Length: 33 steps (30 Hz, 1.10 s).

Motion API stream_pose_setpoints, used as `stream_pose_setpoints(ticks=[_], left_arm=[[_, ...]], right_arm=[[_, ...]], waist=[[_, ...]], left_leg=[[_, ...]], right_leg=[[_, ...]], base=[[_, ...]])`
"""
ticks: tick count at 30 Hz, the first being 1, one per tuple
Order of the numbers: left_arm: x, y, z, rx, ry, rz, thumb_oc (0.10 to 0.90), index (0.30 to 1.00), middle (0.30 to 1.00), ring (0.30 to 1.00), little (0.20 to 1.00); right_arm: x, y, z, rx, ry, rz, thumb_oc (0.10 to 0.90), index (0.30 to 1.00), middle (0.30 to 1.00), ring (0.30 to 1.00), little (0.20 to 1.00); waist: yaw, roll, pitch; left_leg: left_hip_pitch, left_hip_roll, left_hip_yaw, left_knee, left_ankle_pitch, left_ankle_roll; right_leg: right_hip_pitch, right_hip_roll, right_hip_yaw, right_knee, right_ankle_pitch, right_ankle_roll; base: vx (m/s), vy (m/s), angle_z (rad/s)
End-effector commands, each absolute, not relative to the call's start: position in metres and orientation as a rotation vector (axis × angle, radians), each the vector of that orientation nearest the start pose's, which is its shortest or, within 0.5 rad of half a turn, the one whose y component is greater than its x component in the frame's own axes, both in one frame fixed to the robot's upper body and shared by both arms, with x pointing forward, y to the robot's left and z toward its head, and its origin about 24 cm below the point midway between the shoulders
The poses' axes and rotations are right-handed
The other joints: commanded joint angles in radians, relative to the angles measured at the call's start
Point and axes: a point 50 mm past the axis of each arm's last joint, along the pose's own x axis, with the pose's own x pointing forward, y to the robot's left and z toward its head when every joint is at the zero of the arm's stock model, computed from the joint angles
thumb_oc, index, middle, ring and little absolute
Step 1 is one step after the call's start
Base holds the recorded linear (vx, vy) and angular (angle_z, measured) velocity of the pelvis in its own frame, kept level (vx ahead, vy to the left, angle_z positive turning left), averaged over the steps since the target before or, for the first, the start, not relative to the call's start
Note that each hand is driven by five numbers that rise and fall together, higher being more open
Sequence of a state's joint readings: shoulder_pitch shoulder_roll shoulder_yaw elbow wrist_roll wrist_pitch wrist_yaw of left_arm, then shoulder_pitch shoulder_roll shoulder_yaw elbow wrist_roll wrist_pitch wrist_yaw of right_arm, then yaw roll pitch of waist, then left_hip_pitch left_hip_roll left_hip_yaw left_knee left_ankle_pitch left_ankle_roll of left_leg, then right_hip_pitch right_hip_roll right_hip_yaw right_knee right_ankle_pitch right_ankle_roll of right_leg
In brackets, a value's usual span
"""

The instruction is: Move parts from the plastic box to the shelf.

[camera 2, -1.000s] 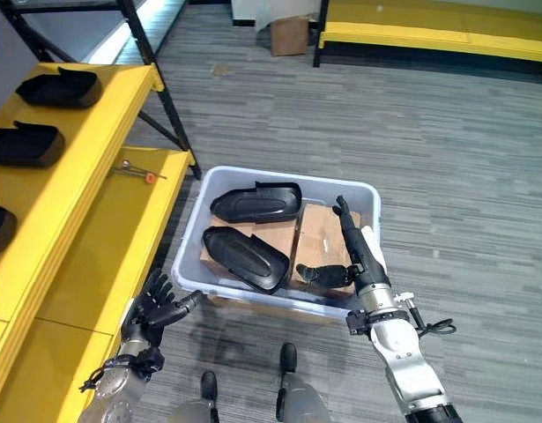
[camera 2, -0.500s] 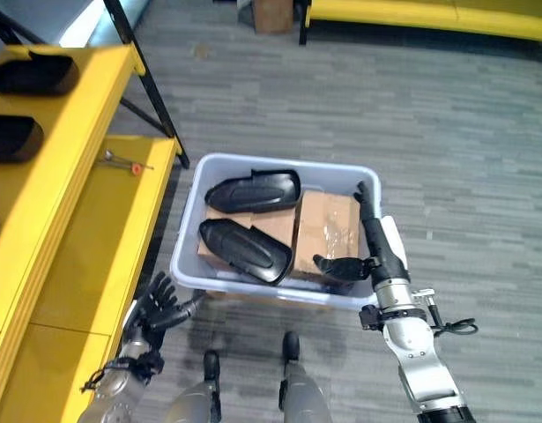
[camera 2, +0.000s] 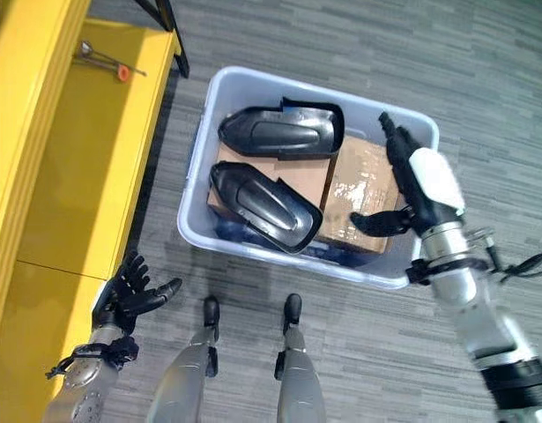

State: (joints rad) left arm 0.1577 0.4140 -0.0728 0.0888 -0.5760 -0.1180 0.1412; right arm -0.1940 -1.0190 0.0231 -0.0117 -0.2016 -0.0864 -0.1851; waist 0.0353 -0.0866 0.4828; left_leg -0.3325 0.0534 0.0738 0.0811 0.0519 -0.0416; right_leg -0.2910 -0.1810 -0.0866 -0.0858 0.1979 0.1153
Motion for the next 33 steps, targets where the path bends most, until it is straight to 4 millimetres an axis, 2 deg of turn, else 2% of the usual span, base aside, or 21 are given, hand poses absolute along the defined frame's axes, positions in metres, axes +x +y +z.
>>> stream_pose_setpoints(ticks=[1,6,12,14,20,25,29,33], left_arm=[[0.219,0.242,0.049,-0.114,-0.052,0.142,0.9,1.0,1.0,1.0,1.0],[0.223,0.242,0.052,-0.108,-0.064,0.139,0.9,1.0,1.0,1.0,1.0],[0.229,0.238,0.055,-0.111,-0.077,0.133,0.9,1.0,1.0,1.0,1.0],[0.233,0.235,0.058,-0.119,-0.094,0.132,0.9,1.0,1.0,1.0,1.0],[0.236,0.232,0.06,-0.129,-0.106,0.142,0.9,1.0,1.0,1.0,1.0],[0.24,0.228,0.065,-0.139,-0.134,0.143,0.9,1.0,1.0,1.0,1.0],[0.241,0.226,0.067,-0.147,-0.141,0.145,0.9,1.0,1.0,1.0,1.0],[0.241,0.225,0.067,-0.149,-0.143,0.147,0.9,1.0,1.0,1.0,1.0]], right_arm=[[0.283,-0.298,0.255,-1.424,-0.511,-0.294,0.9,1.0,1.0,1.0,1.0],[0.293,-0.305,0.274,-1.589,-0.482,-0.314,0.9,1.0,1.0,1.0,1.0],[0.301,-0.302,0.279,-1.684,-0.462,-0.293,0.9,1.0,1.0,1.0,1.0],[0.307,-0.293,0.278,-1.722,-0.466,-0.258,0.9,1.0,1.0,1.0,1.0],[0.307,-0.28,0.275,-1.747,-0.511,-0.223,0.9,1.0,1.0,1.0,1.0],[0.304,-0.253,0.27,-1.723,-0.628,-0.158,0.9,1.0,1.0,1.0,1.0],[0.3,-0.24,0.262,-1.707,-0.678,-0.11,0.9,1.0,1.0,1.0,1.0],[0.298,-0.235,0.258,-1.699,-0.693,-0.093,0.9,1.0,1.0,1.0,1.0]], waist=[[0.013,-0.009,-0.049],[0.018,-0.009,-0.021],[0.02,-0.006,-0.002],[0.025,-0.005,0.017],[0.023,-0.002,0.027],[0.022,0.001,0.037],[0.019,0.003,0.037],[0.019,0.005,0.037]], left_leg=[[-0.024,0.075,-0.006,0.028,0.031,-0.04],[-0.033,0.091,-0.009,0.0,0.057,-0.049],[-0.036,0.103,-0.02,-0.034,0.081,-0.056],[-0.04,0.107,-0.031,-0.055,0.095,-0.059],[-0.041,0.107,-0.036,-0.065,0.098,-0.059],[-0.045,0.101,-0.038,-0.064,0.093,-0.058],[-0.054,0.097,-0.042,-0.063,0.092,-0.059],[-0.061,0.095,-0.043,-0.064,0.092,-0.059]], right_leg=[[0.025,-0.055,0.002,0.094,-0.079,0.041],[-0.008,-0.039,-0.003,0.11,-0.08,0.038],[-0.031,-0.027,-0.011,0.129,-0.09,0.034],[-0.046,-0.018,-0.018,0.139,-0.095,0.03],[-0.053,-0.017,-0.021,0.143,-0.098,0.03],[-0.057,-0.018,-0.023,0.145,-0.1,0.031],[-0.06,-0.021,-0.026,0.141,-0.098,0.032],[-0.065,-0.022,-0.028,0.14,-0.097,0.032]], base=[[-0.04,-0.049,0.02],[-0.03,-0.052,-0.04],[-0.01,-0.05,-0.02],[0.0,-0.077,0.07],[0.0,-0.015,0.06],[0.0,0.0,0.0],[0.0,0.002,0.01],[-0.01,0.01,0.04]])
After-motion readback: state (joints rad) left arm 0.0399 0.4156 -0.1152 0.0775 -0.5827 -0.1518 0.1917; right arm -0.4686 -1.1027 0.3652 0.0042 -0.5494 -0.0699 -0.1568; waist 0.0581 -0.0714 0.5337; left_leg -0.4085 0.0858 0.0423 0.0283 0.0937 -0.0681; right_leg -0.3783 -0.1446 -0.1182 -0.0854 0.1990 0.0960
